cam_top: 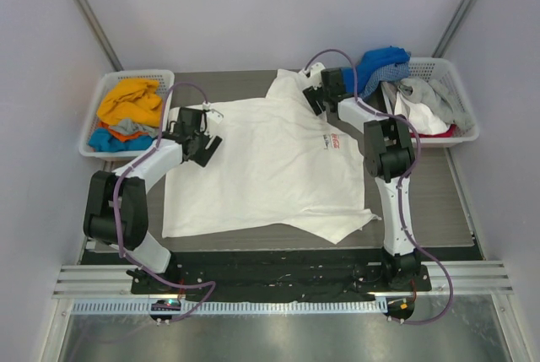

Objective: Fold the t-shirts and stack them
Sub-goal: Flatten out the tshirt

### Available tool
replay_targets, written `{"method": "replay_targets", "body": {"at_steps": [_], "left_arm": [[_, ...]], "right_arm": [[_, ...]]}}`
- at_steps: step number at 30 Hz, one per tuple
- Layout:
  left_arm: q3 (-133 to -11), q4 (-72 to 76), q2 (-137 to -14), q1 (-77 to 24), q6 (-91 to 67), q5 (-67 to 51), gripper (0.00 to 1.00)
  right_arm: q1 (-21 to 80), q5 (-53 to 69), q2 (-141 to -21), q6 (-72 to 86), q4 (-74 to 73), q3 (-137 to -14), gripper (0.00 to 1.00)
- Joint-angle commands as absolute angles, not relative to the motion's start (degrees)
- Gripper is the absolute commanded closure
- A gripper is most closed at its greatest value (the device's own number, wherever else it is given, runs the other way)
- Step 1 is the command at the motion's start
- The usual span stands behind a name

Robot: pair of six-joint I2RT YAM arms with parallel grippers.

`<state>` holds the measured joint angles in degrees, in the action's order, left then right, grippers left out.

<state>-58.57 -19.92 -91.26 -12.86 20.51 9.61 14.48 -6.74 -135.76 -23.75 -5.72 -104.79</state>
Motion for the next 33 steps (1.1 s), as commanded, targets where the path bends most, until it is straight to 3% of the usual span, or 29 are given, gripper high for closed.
{"method": "replay_targets", "body": {"at_steps": [1,22,33], "left_arm": [[-58.1,-16.17,-90.61,-13.27,21.97,11.6,0.18],[-56.95,-13.19,-92.99,-13.71,23.91,13.18,0.2],[-56.87,-12.39,-92.55,-13.8,23.73,13.71,0.2]], "right_arm": [[14.41,-14.49,-137.81,-29.0,-1.77,-105.47,0.2],[14.33,-24.17,-150.2,-41.13,1.32,-121.63,0.2],[14.15,-22.33,-142.74,-37.01,-1.39,-118.66,0.17]]}}
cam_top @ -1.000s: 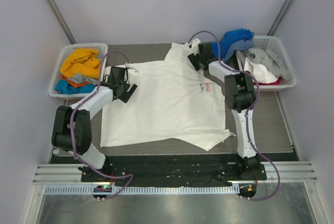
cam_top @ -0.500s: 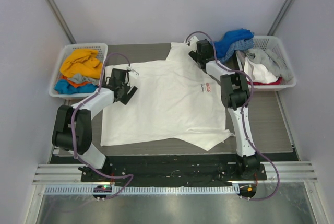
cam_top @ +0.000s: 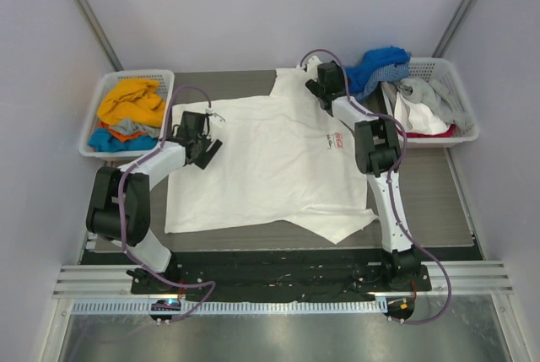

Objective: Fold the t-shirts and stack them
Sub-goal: Flatten out the tshirt

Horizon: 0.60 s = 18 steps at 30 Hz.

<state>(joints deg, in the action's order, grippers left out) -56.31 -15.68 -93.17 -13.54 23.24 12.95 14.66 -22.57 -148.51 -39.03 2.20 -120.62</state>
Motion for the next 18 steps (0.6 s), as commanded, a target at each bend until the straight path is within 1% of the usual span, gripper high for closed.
{"method": "replay_targets", "body": {"at_steps": [1,10,13,16,18], "left_arm": [[-56.78,-12.39,-92.37,-13.8,23.56,13.71,0.2],[-56.25,-12.57,-88.07,-13.8,22.5,12.31,0.19],[-56.16,-13.09,-86.31,-13.71,22.32,11.95,0.19],[-55.81,-13.62,-84.73,-13.8,22.24,11.43,0.19],[-55.64,-13.89,-83.85,-13.8,22.32,11.25,0.18]], "right_arm": [[14.24,-22.06,-140.73,-36.65,-1.58,-118.04,0.17],[14.24,-17.49,-127.46,-28.75,-6.5,-109.52,0.14],[14.24,-16.61,-122.97,-28.39,-7.29,-106.63,0.12],[14.24,-18.1,-119.98,-31.1,-7.29,-103.9,0.08],[13.8,-19.33,-118.74,-33.04,-7.21,-101.88,0.03]]}}
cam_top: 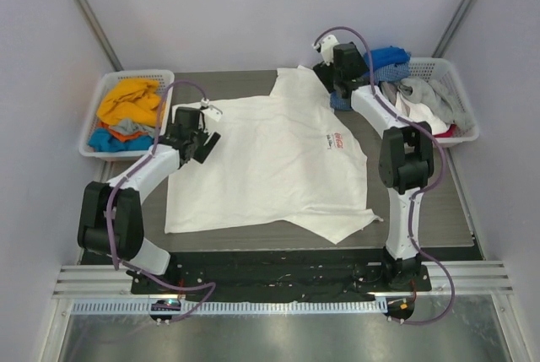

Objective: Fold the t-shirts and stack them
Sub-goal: Flatten out the tshirt

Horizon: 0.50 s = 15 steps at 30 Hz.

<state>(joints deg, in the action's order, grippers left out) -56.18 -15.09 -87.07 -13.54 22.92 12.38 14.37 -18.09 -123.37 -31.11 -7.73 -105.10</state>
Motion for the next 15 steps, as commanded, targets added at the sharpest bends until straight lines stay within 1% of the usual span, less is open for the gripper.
{"method": "replay_targets", "body": {"at_steps": [1,5,7,15], "left_arm": [[-55.55,-14.06,-83.59,-13.89,22.32,11.16,0.18],[-55.2,-14.33,-82.62,-13.8,22.76,10.9,0.18],[-54.93,-14.33,-82.35,-13.89,22.85,10.81,0.19],[-55.19,-14.15,-82.97,-13.8,23.64,10.72,0.18]], "right_arm": [[13.54,-19.68,-118.39,-33.83,-7.21,-101.34,0.01],[11.96,-21.09,-118.04,-40.32,-9.66,-100.28,0.0],[11.17,-21.53,-118.74,-42.09,-12.99,-101.95,0.0],[9.05,-23.29,-119.97,-52.63,-17.75,-105.46,0.0]]}}
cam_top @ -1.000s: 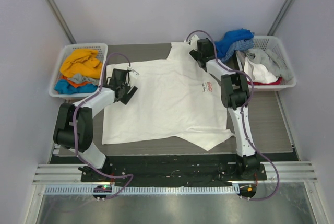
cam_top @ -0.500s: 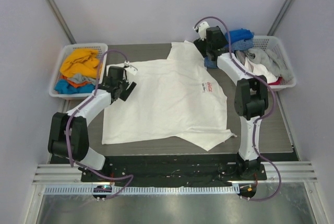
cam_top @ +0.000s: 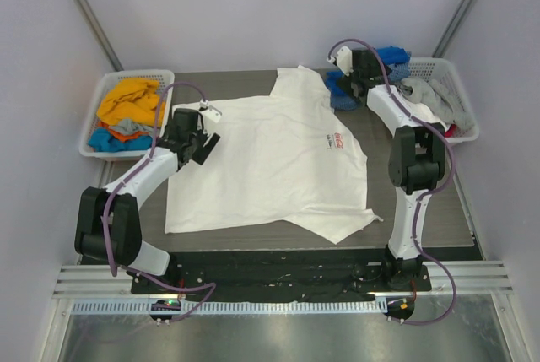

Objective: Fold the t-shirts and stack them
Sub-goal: Flatten out the tshirt

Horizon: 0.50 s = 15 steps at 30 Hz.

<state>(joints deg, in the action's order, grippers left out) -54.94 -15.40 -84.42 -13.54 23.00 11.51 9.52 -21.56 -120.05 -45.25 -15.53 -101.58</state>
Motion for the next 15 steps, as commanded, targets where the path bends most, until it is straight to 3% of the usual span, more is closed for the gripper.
{"method": "replay_targets", "body": {"at_steps": [1,15], "left_arm": [[-55.2,-14.15,-83.06,-13.8,23.73,10.72,0.18],[-55.37,-14.33,-84.55,-13.89,24.35,10.81,0.18]], "right_arm": [[8.88,-23.2,-120.23,-53.95,-19.06,-105.73,0.0],[8.61,-24.34,-123.31,-78.47,-22.5,-107.67,0.0]]}}
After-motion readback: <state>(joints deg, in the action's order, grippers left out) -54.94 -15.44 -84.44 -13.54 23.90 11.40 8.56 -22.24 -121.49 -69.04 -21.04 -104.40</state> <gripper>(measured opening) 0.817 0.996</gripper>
